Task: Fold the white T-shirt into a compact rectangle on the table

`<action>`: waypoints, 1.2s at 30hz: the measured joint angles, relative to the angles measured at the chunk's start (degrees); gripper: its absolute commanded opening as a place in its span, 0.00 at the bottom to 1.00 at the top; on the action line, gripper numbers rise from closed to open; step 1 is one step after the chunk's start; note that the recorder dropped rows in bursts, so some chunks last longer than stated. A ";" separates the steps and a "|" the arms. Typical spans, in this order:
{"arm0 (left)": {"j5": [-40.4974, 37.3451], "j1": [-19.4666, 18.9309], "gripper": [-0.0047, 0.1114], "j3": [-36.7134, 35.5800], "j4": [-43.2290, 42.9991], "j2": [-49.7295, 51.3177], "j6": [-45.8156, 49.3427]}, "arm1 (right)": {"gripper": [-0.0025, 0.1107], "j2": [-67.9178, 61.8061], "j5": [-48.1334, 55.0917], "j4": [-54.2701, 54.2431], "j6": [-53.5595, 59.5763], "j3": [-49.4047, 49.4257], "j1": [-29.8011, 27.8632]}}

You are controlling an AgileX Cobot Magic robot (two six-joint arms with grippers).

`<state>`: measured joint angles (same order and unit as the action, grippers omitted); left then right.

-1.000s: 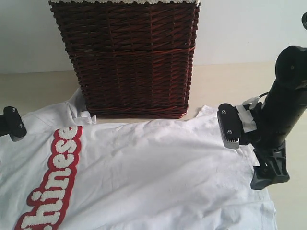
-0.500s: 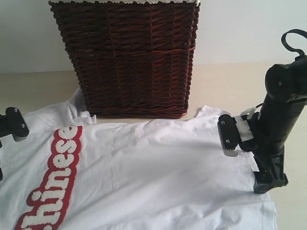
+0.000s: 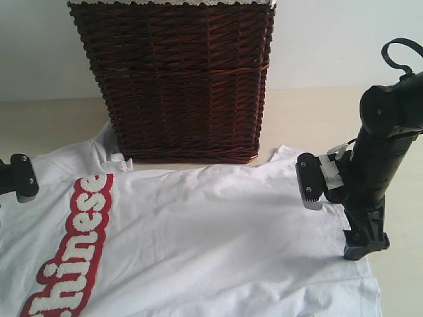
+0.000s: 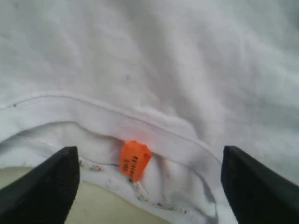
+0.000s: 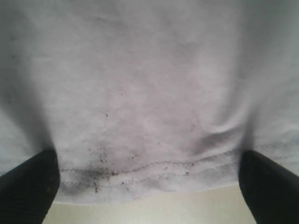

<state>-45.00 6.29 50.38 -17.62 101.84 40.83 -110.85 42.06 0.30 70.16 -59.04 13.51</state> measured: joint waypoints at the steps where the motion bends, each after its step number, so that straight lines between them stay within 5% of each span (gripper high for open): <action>1: -0.99 0.00 0.72 0.00 -1.09 0.10 0.23 | 0.95 -0.12 0.08 0.00 0.00 0.01 0.00; 9: -6.36 -0.46 0.72 0.00 -14.14 0.10 0.68 | 0.95 -0.32 0.25 0.10 0.00 -0.11 0.00; 16: -6.00 -2.12 0.64 -0.36 -14.04 0.21 4.39 | 0.95 -0.35 0.47 -0.74 0.00 -0.22 -0.13; 30: 2.23 -2.74 0.65 -6.37 -7.77 0.21 14.89 | 0.95 -0.45 0.47 -0.99 0.00 -0.22 -0.13; 36: 3.82 -4.80 0.65 -7.99 -11.67 0.21 15.63 | 0.95 -0.45 0.47 -0.99 0.00 -0.22 -0.13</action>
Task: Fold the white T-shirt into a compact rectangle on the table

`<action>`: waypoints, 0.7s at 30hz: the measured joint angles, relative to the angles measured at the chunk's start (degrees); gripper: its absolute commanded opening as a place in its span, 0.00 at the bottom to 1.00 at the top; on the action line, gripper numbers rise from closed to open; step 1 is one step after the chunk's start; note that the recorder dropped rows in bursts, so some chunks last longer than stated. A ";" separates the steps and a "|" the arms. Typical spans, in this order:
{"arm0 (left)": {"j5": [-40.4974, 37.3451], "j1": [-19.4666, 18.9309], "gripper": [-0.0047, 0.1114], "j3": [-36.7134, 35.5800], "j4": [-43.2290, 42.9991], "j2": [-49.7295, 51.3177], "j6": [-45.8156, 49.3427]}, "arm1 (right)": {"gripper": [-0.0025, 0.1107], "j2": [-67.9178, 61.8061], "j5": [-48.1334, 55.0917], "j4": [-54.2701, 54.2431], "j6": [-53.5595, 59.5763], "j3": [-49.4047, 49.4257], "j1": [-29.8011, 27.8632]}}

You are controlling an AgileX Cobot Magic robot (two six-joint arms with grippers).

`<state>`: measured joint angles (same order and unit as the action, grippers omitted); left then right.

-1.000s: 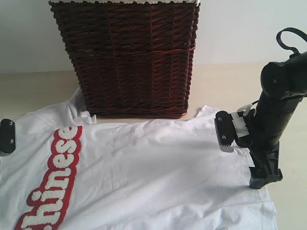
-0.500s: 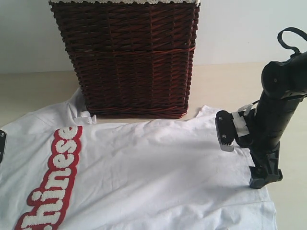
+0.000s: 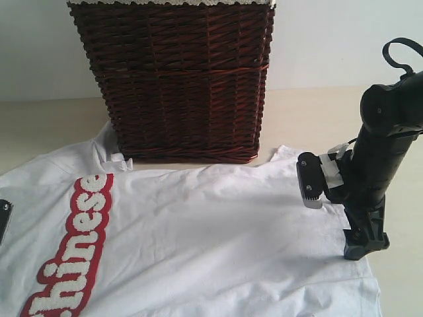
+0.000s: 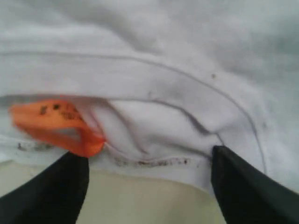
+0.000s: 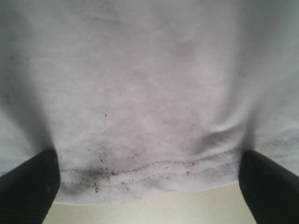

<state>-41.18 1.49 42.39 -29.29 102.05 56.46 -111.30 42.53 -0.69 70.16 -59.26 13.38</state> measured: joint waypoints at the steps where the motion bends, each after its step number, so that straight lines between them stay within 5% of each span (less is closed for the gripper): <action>1: 0.00 -0.66 0.65 -0.10 -0.45 0.00 0.00 | 0.95 0.00 0.00 0.00 0.00 0.00 0.00; 21: 4.76 -2.57 0.65 -0.10 -1.89 0.67 0.47 | 0.95 0.00 0.00 0.00 -0.14 -0.07 0.00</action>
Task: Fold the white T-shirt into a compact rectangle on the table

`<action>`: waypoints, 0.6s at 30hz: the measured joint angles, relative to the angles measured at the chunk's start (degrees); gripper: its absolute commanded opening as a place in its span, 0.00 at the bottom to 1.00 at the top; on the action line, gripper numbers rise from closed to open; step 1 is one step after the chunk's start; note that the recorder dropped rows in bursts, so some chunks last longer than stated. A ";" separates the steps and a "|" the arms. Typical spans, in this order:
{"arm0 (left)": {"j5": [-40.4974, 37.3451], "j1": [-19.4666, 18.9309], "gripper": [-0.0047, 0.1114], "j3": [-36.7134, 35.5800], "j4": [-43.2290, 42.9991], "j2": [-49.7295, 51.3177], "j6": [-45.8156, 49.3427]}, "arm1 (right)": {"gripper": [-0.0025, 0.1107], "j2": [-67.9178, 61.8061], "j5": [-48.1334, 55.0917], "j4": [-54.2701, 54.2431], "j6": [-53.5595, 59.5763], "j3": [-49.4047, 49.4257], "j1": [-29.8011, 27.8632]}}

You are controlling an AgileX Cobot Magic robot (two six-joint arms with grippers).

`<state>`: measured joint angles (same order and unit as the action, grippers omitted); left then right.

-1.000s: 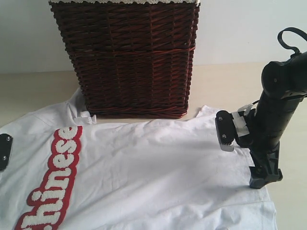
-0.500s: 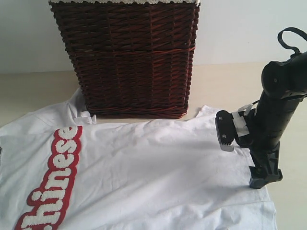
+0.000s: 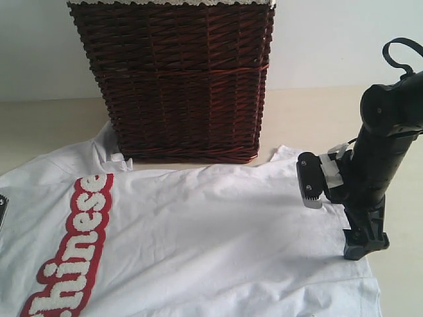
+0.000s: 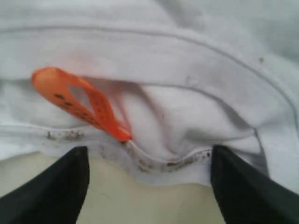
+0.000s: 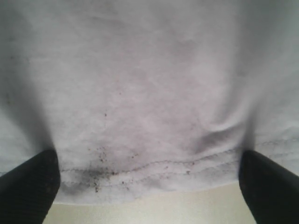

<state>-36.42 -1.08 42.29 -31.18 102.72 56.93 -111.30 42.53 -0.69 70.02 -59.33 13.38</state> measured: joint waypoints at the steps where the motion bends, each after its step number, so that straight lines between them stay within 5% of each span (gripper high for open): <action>1: 0.00 0.00 0.65 0.00 -0.05 0.00 0.00 | 0.95 0.00 0.12 0.00 -0.37 0.00 0.00; 18: 0.00 0.00 0.65 0.00 -0.30 0.03 0.12 | 0.95 -0.35 -1.13 -16.12 -8.22 0.00 -0.13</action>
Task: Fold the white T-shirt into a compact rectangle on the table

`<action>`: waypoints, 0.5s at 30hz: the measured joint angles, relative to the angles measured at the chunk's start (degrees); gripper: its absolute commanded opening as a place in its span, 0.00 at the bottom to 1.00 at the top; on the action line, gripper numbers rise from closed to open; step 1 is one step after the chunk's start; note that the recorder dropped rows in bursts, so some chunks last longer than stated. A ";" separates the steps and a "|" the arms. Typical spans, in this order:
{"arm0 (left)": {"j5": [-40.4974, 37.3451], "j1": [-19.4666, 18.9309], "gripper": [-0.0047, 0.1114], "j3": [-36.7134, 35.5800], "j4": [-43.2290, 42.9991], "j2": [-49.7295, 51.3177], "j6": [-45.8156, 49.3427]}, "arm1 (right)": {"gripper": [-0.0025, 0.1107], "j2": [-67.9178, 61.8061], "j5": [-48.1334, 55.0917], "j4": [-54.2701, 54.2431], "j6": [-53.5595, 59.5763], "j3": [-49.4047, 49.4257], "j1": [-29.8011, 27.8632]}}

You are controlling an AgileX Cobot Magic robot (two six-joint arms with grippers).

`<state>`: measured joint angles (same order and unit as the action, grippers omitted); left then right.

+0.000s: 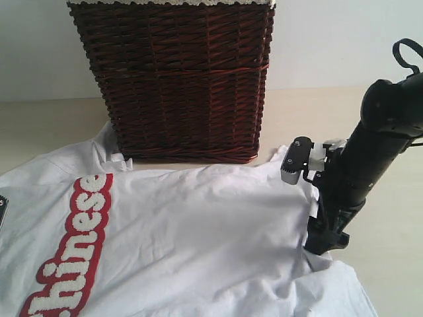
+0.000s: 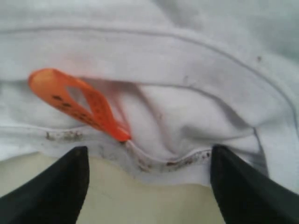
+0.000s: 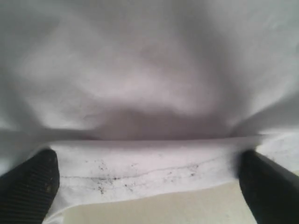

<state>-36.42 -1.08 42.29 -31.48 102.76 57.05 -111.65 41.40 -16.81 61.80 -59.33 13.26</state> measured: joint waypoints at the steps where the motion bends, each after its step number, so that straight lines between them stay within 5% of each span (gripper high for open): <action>1: 0.00 0.00 0.65 0.00 0.00 0.00 0.00 | 0.95 0.03 -0.29 0.00 0.00 0.00 0.00; 15: 0.00 0.00 0.65 0.00 0.00 0.00 0.00 | 0.95 1.01 0.51 19.28 6.16 0.11 0.00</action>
<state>-36.42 -1.08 42.29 -31.48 102.76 57.05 -110.63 41.90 2.47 67.96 -59.21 13.26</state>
